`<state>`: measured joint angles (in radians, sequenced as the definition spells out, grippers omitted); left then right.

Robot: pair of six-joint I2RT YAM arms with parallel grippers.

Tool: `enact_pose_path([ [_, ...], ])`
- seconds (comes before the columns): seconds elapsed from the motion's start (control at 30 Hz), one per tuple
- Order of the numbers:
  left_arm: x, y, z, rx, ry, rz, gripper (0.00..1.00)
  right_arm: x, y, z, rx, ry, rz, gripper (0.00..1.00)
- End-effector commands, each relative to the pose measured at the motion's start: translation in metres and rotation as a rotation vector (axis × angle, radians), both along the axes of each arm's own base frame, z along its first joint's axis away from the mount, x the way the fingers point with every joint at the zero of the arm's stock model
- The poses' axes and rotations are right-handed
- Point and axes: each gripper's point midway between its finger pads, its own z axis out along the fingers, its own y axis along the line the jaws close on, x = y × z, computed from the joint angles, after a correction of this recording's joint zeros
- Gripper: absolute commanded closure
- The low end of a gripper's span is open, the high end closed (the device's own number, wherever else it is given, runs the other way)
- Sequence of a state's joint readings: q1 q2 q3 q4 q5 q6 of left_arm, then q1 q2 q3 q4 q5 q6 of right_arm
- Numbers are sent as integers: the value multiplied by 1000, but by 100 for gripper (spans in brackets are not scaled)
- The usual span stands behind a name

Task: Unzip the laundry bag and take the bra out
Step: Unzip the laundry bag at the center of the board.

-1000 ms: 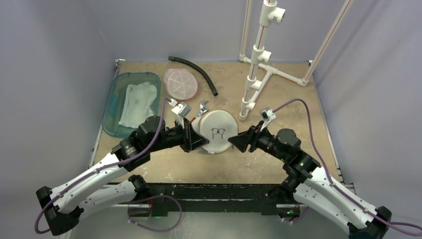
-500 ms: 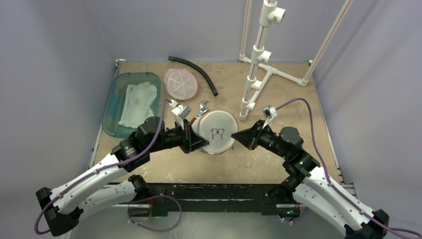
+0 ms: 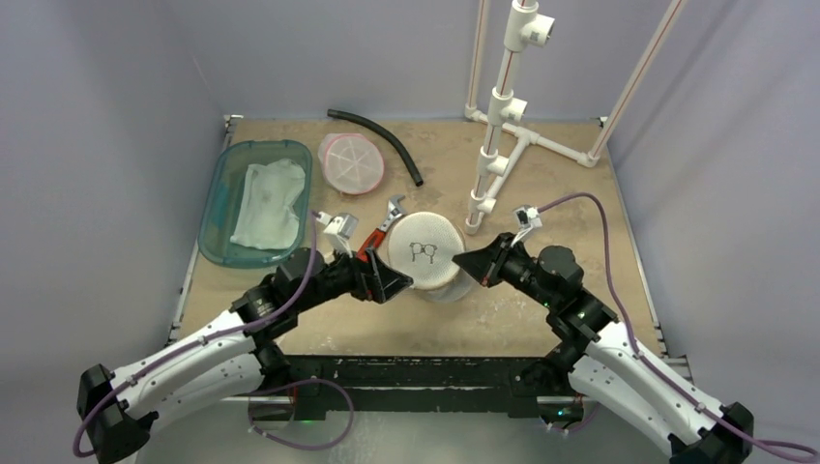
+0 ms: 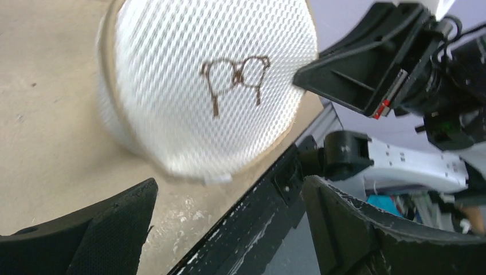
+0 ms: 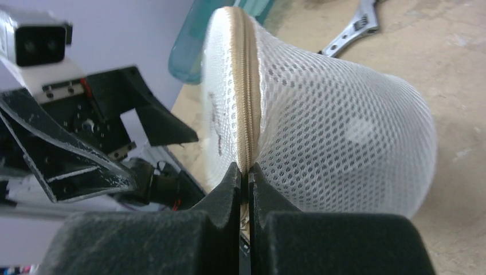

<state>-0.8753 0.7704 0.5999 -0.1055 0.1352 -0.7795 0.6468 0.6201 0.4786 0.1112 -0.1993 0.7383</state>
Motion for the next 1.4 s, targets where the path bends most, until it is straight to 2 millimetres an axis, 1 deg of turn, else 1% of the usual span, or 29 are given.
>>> enact_pose_path([
  [0.0, 23, 18, 10, -248, 38, 241, 4, 22, -10, 2, 94, 30, -155, 100],
  [0.03, 25, 24, 4, -298, 70, 287, 4, 22, -10, -1, 114, 45, -162, 100],
  [0.13, 25, 34, -18, -450, 167, 359, 4, 26, -14, -6, 182, 71, -214, 100],
  [0.17, 24, 34, -21, -497, 184, 360, 4, 29, -17, -2, 216, 65, -237, 100],
  [0.23, 24, 32, -28, -532, 212, 371, 4, 28, -19, -5, 269, 80, -255, 100],
  [0.33, 22, 19, -27, -507, 224, 390, 4, 30, -25, -11, 317, 105, -299, 100],
  [0.4, 23, 7, -20, -515, 228, 393, 5, 32, -29, -19, 330, 133, -329, 100],
  [0.43, 23, 1, -21, -517, 236, 395, 6, 32, -30, -22, 337, 146, -341, 100],
  [0.53, 27, -16, -23, -548, 276, 408, 12, 32, -35, -30, 347, 173, -369, 100],
  [0.67, 31, -31, -21, -594, 305, 415, 20, 33, -39, -36, 335, 192, -397, 100],
  [0.77, 35, -41, -23, -587, 322, 426, 25, 32, -41, -38, 337, 206, -409, 100],
  [0.9, 40, -50, -26, -591, 348, 445, 34, 30, -40, -41, 336, 225, -402, 100],
  [1.03, 45, -56, -25, -593, 357, 459, 40, 28, -38, -41, 331, 228, -389, 100],
  [1.2, 48, -72, -23, -562, 372, 443, 44, 28, -38, -39, 327, 220, -383, 100],
  [1.27, 47, -78, -26, -546, 386, 430, 45, 27, -37, -38, 325, 219, -378, 100],
  [1.37, 46, -82, -37, -529, 410, 427, 46, 27, -38, -38, 323, 218, -379, 100],
])
